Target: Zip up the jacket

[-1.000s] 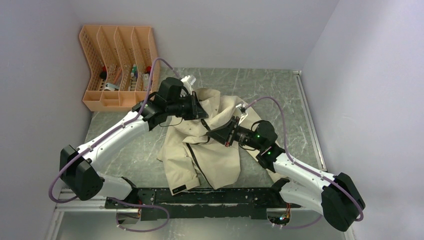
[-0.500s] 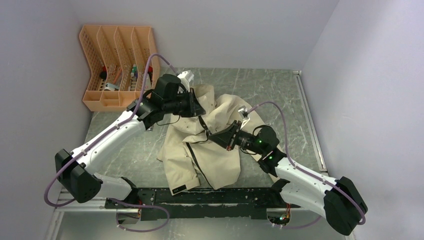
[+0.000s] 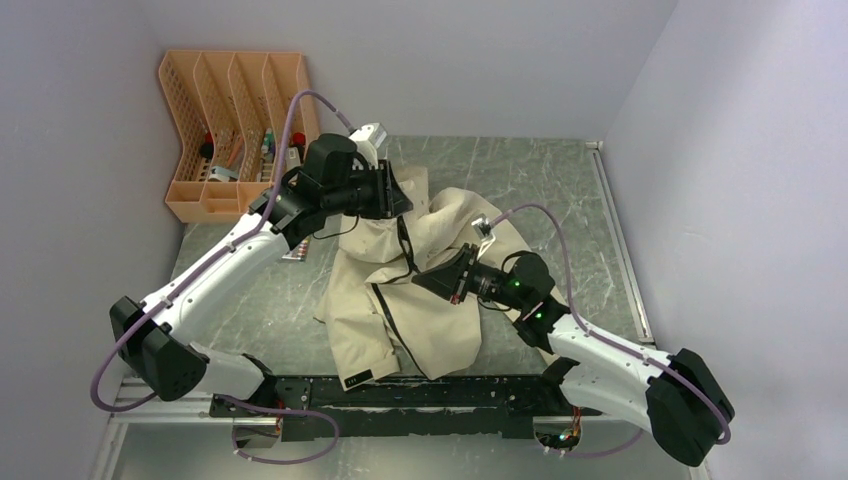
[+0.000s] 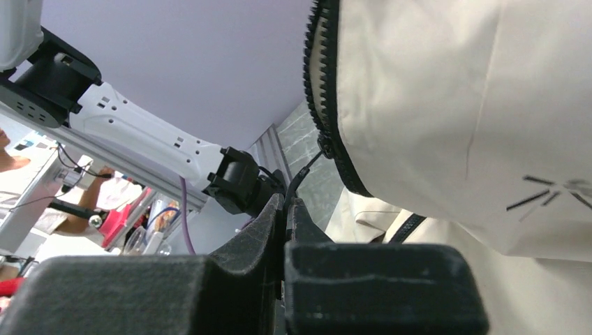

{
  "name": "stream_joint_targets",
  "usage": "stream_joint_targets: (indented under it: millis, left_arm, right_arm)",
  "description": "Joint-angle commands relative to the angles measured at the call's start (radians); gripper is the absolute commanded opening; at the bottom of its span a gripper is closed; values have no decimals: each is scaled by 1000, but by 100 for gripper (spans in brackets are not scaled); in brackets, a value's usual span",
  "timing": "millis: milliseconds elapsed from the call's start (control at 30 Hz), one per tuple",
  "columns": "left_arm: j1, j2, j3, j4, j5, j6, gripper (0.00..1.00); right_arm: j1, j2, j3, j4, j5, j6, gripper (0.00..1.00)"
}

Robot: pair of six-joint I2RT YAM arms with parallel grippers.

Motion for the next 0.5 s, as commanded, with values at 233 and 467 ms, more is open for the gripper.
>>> stream_joint_targets:
  millis: [233, 467]
  left_arm:
    - [16, -161, -104, 135, -85, 98, 67]
    - [16, -339, -208, 81, -219, 107, 72]
  right_arm:
    - [15, 91, 166, 32, 44, 135, 0]
    - [15, 175, 258, 84, 62, 214, 0]
